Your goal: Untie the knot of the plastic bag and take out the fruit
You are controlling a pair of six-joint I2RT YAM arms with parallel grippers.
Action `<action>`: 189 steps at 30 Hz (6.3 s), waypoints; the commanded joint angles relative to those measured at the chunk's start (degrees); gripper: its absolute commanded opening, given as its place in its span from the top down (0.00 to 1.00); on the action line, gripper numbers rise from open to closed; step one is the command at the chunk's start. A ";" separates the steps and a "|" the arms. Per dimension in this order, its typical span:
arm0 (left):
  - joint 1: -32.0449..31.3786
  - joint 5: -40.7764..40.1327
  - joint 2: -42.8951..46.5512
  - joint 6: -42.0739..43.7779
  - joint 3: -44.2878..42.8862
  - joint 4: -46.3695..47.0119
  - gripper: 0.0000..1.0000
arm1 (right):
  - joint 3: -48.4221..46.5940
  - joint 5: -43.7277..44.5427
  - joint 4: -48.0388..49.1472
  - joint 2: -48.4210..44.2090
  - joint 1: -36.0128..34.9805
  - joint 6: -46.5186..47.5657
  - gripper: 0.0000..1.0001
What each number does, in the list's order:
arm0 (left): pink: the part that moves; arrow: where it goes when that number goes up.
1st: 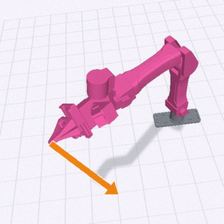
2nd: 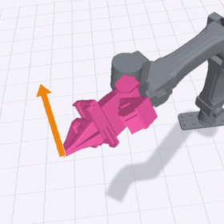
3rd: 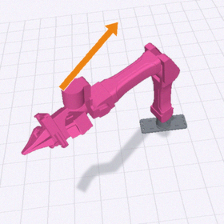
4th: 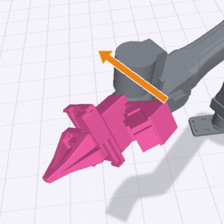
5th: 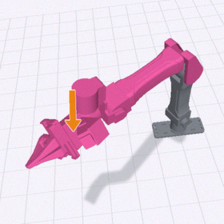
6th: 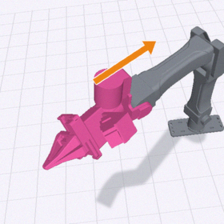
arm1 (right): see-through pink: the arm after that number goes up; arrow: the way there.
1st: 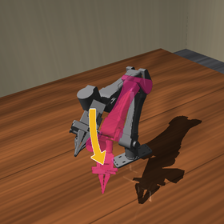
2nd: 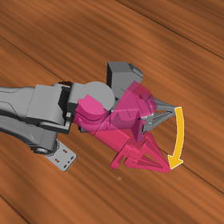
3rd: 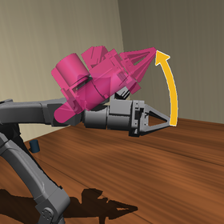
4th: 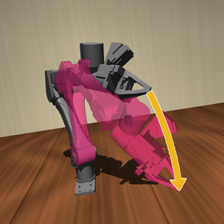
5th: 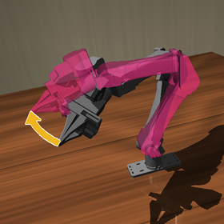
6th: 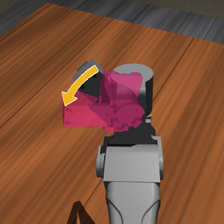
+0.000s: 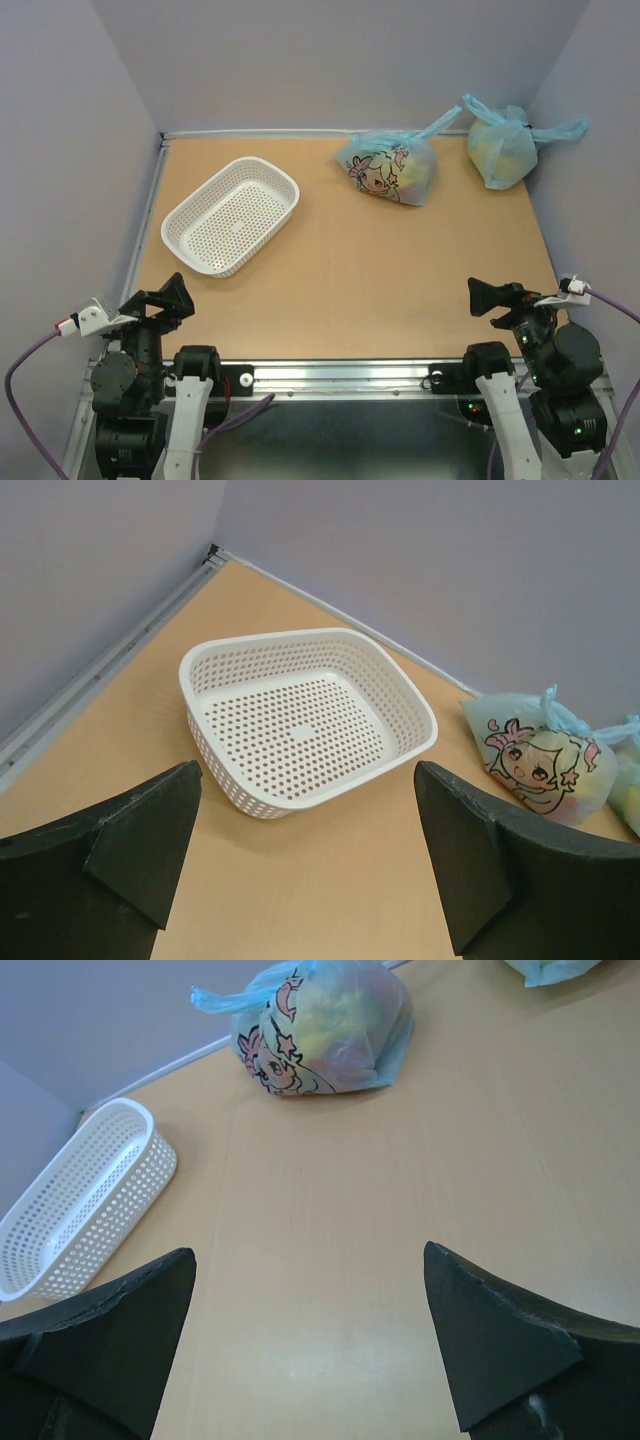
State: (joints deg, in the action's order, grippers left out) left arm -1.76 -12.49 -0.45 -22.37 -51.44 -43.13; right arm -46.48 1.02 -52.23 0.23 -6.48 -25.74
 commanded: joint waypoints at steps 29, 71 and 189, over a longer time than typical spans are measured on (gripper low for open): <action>0.27 10.64 -2.37 -1.27 -0.24 1.92 0.01 | -8.88 3.38 25.67 61.52 -0.37 -10.04 0.00; 0.27 24.79 -12.37 -6.28 9.86 18.42 0.01 | -5.91 -26.15 39.59 75.72 -16.34 7.36 1.00; -28.38 44.84 -80.59 4.09 -11.75 54.91 1.00 | -14.25 12.08 24.36 61.11 -26.39 22.92 0.18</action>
State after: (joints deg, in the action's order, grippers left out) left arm -29.69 32.58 -83.61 -19.97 -60.66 8.38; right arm -58.15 15.57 -27.62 57.67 -33.01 -7.57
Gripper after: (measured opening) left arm 0.026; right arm 0.819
